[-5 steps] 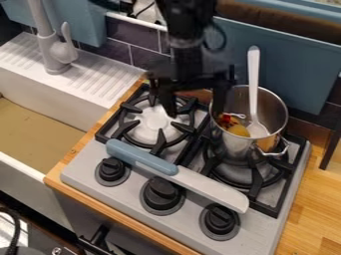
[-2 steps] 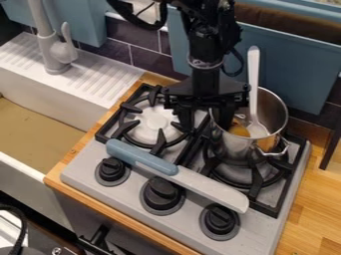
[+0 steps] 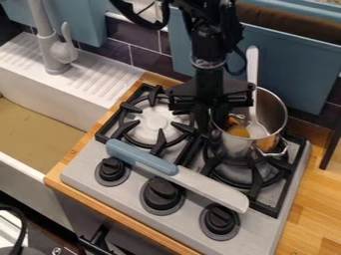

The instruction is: Move the silver pot from the left side to the right side of the burner

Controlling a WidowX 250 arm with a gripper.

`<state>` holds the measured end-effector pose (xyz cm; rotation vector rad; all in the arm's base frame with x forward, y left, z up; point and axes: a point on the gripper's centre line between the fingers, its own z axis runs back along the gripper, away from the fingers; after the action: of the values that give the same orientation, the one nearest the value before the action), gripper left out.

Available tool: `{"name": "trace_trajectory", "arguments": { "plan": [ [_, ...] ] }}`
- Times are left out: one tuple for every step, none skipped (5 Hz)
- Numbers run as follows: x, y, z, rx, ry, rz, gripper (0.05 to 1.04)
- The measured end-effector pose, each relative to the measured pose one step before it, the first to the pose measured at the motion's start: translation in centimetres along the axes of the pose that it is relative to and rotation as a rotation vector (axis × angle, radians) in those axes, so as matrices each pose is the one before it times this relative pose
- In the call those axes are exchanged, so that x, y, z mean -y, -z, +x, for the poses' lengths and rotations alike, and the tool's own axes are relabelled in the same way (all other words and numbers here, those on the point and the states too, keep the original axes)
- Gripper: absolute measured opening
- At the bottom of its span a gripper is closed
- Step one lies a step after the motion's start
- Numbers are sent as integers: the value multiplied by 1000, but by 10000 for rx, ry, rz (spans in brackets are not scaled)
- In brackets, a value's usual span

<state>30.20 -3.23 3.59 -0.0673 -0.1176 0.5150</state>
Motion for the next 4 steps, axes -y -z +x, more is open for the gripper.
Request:
{"name": "trace_trajectory", "arguments": {
  "plan": [
    [217,135,-6,101,169,-211,62],
    [-38,-23,-295,32,-45,-123,55],
    [-1000,-509,-149,5,-428,10,55],
    [-1357,-1627,425,687,-887,-109,55]
  ]
}}
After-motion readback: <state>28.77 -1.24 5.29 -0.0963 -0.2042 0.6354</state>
